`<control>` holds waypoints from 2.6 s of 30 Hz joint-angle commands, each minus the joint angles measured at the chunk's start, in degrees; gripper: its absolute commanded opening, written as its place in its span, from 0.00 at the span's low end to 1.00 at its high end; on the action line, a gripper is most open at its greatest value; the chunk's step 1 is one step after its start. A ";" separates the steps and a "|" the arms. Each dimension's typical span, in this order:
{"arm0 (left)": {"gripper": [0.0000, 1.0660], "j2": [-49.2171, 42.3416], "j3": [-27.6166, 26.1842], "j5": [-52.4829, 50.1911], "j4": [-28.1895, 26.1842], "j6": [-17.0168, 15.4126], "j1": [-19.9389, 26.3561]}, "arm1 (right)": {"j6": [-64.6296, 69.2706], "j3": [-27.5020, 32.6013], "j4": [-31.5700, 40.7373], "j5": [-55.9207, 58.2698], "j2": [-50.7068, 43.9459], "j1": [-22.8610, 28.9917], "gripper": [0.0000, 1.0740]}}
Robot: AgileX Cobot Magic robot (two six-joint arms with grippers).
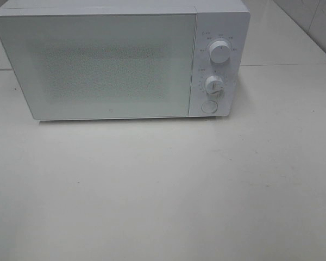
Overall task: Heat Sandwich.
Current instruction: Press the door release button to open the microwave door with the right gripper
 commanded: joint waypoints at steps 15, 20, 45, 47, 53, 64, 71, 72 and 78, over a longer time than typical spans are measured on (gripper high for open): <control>0.91 -1.20 0.17 -0.52 -0.29 -0.17 0.17 | 0.23 -3.09 0.17 -10.71 5.21 -0.46 0.71; 0.91 -1.20 0.17 -0.52 -0.29 -0.17 0.17 | 0.23 -3.09 0.17 -19.94 10.14 -0.46 0.71; 0.91 -1.20 0.17 -0.52 -0.29 -0.17 0.17 | 0.34 -3.09 0.17 -48.70 41.37 -0.46 0.71; 0.91 -1.20 0.17 -0.52 -0.29 -0.17 0.17 | 0.46 -3.09 0.17 -52.08 44.63 -0.46 0.71; 0.91 -1.20 0.17 -0.52 -0.29 -0.17 0.17 | 1.26 -2.75 0.34 -57.01 50.13 -0.46 0.71; 0.91 -1.20 0.17 -0.52 -0.29 -0.17 0.17 | 1.26 9.05 0.52 -84.34 58.73 -0.29 0.71; 0.91 -1.20 0.17 -0.52 -0.29 -0.17 0.17 | 1.09 13.06 0.57 -92.99 63.25 -0.29 0.71; 0.91 -1.20 0.17 -0.52 -0.29 -0.17 0.17 | 1.09 13.69 0.57 -94.77 64.06 -0.29 0.71; 0.91 -1.20 0.17 -0.52 -0.29 -0.17 0.17 | -2.81 16.44 6.19 -101.64 67.32 5.39 0.71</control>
